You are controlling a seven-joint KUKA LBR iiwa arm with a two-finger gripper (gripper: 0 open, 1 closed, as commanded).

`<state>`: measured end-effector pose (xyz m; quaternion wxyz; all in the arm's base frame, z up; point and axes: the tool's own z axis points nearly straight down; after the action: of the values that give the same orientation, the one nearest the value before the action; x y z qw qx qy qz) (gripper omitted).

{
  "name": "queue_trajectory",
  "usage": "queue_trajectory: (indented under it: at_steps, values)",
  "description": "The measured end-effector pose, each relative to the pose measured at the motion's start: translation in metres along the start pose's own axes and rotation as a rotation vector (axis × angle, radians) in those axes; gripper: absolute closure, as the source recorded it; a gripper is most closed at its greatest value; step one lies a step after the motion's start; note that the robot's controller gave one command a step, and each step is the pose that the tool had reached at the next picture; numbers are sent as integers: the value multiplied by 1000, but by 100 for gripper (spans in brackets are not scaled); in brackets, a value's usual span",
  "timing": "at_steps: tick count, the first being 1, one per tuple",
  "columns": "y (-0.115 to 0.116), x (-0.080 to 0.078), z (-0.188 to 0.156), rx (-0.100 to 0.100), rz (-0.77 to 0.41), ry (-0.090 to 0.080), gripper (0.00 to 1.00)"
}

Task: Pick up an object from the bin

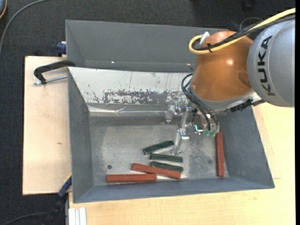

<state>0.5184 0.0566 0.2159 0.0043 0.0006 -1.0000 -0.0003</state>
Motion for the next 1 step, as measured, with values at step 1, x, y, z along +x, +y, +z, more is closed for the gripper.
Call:
queue_trajectory:
  at_steps: [1]
  values:
    - [-50,-13,147,1,-380,-3,0]
